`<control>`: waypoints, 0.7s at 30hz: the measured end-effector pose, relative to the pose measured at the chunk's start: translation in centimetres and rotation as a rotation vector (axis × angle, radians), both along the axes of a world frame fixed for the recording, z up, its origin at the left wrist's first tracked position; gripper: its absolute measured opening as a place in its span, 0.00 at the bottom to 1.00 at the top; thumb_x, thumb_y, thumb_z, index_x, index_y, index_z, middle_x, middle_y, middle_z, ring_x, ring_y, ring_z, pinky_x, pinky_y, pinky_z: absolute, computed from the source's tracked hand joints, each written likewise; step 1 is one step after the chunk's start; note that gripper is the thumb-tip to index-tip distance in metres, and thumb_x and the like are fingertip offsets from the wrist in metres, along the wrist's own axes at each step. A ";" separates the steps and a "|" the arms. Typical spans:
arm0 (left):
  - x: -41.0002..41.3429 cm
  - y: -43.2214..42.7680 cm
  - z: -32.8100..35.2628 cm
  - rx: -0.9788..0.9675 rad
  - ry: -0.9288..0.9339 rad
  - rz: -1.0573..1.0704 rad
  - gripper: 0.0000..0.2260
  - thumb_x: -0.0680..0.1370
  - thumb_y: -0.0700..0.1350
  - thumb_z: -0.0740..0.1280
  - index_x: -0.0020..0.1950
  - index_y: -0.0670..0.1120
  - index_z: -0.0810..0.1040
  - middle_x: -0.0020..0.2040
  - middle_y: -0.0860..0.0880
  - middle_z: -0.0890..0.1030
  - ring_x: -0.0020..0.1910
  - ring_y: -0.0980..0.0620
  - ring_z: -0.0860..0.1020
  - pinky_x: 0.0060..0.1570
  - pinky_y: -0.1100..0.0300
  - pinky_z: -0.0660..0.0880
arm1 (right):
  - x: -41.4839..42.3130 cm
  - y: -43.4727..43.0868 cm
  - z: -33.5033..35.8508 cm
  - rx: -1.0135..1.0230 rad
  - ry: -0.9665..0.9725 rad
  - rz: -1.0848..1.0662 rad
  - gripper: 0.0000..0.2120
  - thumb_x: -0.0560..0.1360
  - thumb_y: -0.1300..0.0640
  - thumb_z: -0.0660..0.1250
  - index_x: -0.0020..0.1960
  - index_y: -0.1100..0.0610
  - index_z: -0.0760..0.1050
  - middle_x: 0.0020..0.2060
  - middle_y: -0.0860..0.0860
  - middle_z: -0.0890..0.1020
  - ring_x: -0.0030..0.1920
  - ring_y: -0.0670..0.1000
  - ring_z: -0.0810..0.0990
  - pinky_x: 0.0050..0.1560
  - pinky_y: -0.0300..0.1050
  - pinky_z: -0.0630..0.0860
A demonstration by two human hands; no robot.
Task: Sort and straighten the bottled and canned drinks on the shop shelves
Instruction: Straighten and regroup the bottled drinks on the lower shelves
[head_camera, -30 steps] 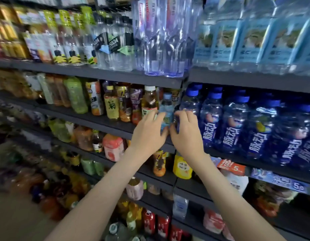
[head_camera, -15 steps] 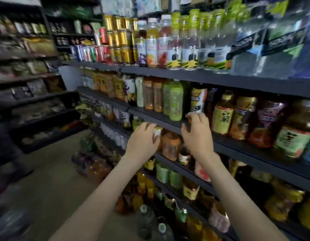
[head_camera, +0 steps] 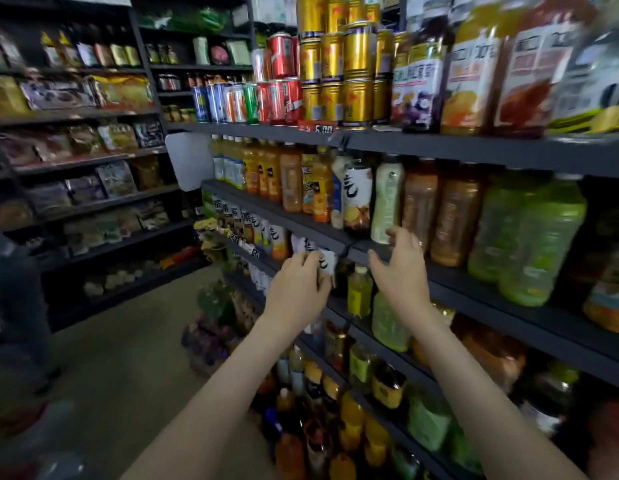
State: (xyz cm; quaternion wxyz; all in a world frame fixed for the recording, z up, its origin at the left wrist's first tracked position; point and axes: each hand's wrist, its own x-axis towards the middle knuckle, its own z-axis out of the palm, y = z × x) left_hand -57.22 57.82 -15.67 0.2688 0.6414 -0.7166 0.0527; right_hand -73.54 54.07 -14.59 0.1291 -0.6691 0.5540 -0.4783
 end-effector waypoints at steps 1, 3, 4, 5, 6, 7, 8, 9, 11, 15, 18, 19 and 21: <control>1.1 -2.0 0.1 0.000 0.004 -0.013 0.19 0.81 0.49 0.60 0.70 0.46 0.67 0.66 0.47 0.71 0.64 0.47 0.70 0.54 0.56 0.72 | 1.0 -2.0 -0.2 0.015 -0.033 -0.013 0.24 0.77 0.56 0.66 0.70 0.60 0.64 0.63 0.56 0.70 0.65 0.55 0.68 0.62 0.45 0.68; 3.3 -6.0 0.6 0.004 0.008 -0.044 0.19 0.81 0.48 0.60 0.71 0.46 0.67 0.67 0.47 0.71 0.65 0.47 0.69 0.55 0.56 0.72 | 3.0 -5.9 -0.4 0.041 -0.101 -0.050 0.27 0.77 0.55 0.66 0.72 0.62 0.61 0.66 0.57 0.68 0.66 0.56 0.67 0.65 0.47 0.67; 4.3 -8.1 0.8 0.003 0.002 -0.058 0.19 0.81 0.48 0.60 0.71 0.46 0.66 0.67 0.47 0.70 0.65 0.48 0.68 0.55 0.56 0.71 | 3.9 -7.9 -0.4 0.043 -0.126 -0.069 0.29 0.77 0.55 0.66 0.72 0.62 0.60 0.67 0.58 0.68 0.67 0.57 0.67 0.66 0.47 0.66; 5.3 -10.0 0.9 0.001 -0.005 -0.074 0.20 0.81 0.48 0.59 0.72 0.47 0.65 0.68 0.48 0.70 0.66 0.48 0.68 0.55 0.57 0.71 | 4.8 -9.7 -0.5 0.040 -0.152 -0.092 0.30 0.77 0.55 0.67 0.73 0.63 0.59 0.67 0.59 0.67 0.68 0.57 0.66 0.66 0.47 0.65; 6.2 -11.8 0.8 0.000 -0.010 -0.091 0.20 0.81 0.49 0.59 0.73 0.47 0.64 0.68 0.48 0.69 0.66 0.49 0.68 0.57 0.58 0.70 | 5.6 -11.3 -0.6 0.035 -0.177 -0.119 0.31 0.77 0.55 0.67 0.74 0.63 0.57 0.68 0.60 0.66 0.69 0.57 0.65 0.66 0.45 0.64; 7.1 -13.6 0.6 0.000 -0.011 -0.110 0.21 0.81 0.49 0.59 0.73 0.46 0.64 0.69 0.48 0.69 0.67 0.49 0.67 0.59 0.57 0.70 | 6.5 -12.9 -0.8 0.029 -0.201 -0.148 0.32 0.76 0.55 0.68 0.74 0.64 0.56 0.69 0.60 0.65 0.69 0.57 0.65 0.66 0.43 0.63; 8.0 -15.2 0.4 0.000 -0.011 -0.129 0.21 0.81 0.50 0.59 0.73 0.47 0.64 0.69 0.48 0.69 0.67 0.49 0.67 0.59 0.57 0.70 | 7.3 -14.2 -1.0 0.028 -0.221 -0.178 0.33 0.76 0.56 0.68 0.74 0.64 0.56 0.69 0.60 0.65 0.69 0.58 0.64 0.66 0.41 0.62; 8.9 -16.8 0.1 0.000 -0.011 -0.153 0.21 0.81 0.50 0.59 0.73 0.47 0.65 0.68 0.48 0.70 0.67 0.48 0.68 0.58 0.57 0.71 | 8.1 -15.5 -1.4 0.019 -0.236 -0.211 0.34 0.76 0.55 0.68 0.74 0.64 0.55 0.69 0.61 0.65 0.69 0.58 0.65 0.66 0.42 0.63; 10.5 -19.9 -0.5 0.001 -0.001 -0.215 0.20 0.81 0.50 0.60 0.72 0.47 0.66 0.67 0.48 0.71 0.64 0.48 0.70 0.54 0.57 0.72 | 9.6 -17.8 -2.3 -0.015 -0.244 -0.293 0.35 0.75 0.55 0.69 0.74 0.65 0.55 0.69 0.62 0.65 0.67 0.60 0.67 0.66 0.44 0.64; 13.2 -25.8 -1.1 -0.049 -0.002 -0.403 0.18 0.80 0.48 0.61 0.69 0.46 0.69 0.62 0.47 0.74 0.58 0.47 0.74 0.47 0.55 0.74 | 12.0 -21.4 -3.0 -0.085 -0.275 -0.513 0.36 0.73 0.55 0.72 0.73 0.67 0.58 0.67 0.63 0.68 0.67 0.59 0.67 0.60 0.37 0.62; 15.0 -28.7 -1.1 -0.028 -0.012 -0.548 0.17 0.80 0.48 0.61 0.68 0.45 0.70 0.60 0.45 0.75 0.58 0.45 0.74 0.48 0.52 0.74 | 13.2 -23.3 -2.9 -0.066 -0.315 -0.683 0.38 0.72 0.49 0.72 0.72 0.66 0.59 0.66 0.61 0.70 0.66 0.59 0.69 0.62 0.45 0.68; 15.6 -29.3 -1.0 -0.007 -0.011 -0.592 0.17 0.80 0.48 0.60 0.68 0.45 0.69 0.61 0.45 0.74 0.59 0.45 0.73 0.51 0.51 0.74 | 13.3 -23.8 -2.9 -0.056 -0.307 -0.730 0.37 0.72 0.47 0.72 0.71 0.65 0.61 0.64 0.61 0.72 0.65 0.59 0.71 0.62 0.50 0.71; 16.5 -30.4 -0.6 0.001 -0.006 -0.674 0.17 0.80 0.47 0.60 0.69 0.45 0.69 0.62 0.44 0.74 0.61 0.44 0.72 0.52 0.50 0.74 | 13.4 -24.4 -2.6 -0.037 -0.261 -0.799 0.33 0.71 0.46 0.72 0.66 0.65 0.65 0.60 0.61 0.74 0.61 0.60 0.73 0.58 0.56 0.75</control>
